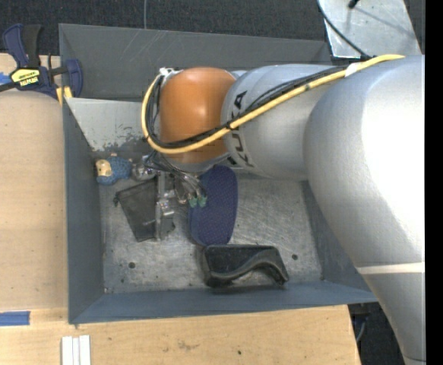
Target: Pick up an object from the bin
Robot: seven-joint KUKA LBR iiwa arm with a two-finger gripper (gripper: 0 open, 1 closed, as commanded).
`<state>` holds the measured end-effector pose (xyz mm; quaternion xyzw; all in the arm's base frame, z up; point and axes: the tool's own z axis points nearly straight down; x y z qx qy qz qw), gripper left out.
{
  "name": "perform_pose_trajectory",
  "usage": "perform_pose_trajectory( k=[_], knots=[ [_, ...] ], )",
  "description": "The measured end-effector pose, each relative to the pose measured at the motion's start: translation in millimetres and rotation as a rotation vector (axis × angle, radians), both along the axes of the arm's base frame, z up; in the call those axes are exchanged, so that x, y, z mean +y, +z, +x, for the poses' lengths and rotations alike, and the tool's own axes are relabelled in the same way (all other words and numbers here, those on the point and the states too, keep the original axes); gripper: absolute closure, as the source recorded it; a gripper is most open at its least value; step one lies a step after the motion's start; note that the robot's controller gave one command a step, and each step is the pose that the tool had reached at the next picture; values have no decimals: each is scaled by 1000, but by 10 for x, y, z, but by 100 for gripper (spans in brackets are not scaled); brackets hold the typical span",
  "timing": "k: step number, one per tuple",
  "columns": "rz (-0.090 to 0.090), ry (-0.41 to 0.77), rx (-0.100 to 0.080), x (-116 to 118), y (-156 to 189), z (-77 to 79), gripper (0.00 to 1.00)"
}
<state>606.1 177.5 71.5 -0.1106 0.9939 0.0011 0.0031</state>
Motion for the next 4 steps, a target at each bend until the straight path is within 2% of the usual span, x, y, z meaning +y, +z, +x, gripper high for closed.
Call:
perform_pose_trajectory(
  k=[1, 4],
  knots=[
    [-6, 430, -5, -119, 21, 200, 0],
    [-2, 415, -4, -131, 48, 241, 0]
  ],
)
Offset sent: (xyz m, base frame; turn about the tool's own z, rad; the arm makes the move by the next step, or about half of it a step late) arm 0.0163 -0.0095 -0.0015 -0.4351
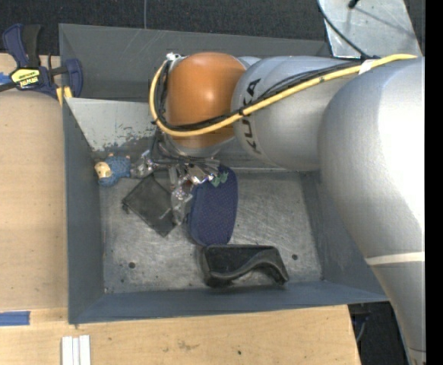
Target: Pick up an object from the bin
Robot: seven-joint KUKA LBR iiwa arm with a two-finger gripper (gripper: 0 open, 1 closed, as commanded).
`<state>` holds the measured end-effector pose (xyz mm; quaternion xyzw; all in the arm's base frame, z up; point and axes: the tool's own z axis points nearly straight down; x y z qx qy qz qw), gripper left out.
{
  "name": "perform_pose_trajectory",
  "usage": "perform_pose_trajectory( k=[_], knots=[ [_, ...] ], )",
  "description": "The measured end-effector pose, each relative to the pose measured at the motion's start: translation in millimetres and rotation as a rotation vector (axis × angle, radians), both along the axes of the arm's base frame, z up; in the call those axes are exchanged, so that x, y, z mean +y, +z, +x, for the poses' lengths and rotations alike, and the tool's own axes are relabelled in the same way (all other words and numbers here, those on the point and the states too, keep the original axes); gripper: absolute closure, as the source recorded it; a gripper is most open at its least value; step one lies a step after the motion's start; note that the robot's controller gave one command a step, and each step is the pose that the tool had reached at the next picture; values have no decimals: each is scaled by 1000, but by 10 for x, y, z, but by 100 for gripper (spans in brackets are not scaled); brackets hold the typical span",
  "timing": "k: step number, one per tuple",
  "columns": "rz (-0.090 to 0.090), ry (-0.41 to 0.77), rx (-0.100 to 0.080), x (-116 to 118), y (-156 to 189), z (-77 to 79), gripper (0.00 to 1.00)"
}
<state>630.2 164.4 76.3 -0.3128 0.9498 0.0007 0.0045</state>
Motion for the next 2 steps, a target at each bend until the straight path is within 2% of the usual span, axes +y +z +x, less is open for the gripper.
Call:
perform_pose_trajectory(
  k=[1, 2],
  knots=[
    [3, 0, -6, 13, 34, 22, 100],
    [0, -4, -6, 18, 1164, 51, 100]
  ],
)
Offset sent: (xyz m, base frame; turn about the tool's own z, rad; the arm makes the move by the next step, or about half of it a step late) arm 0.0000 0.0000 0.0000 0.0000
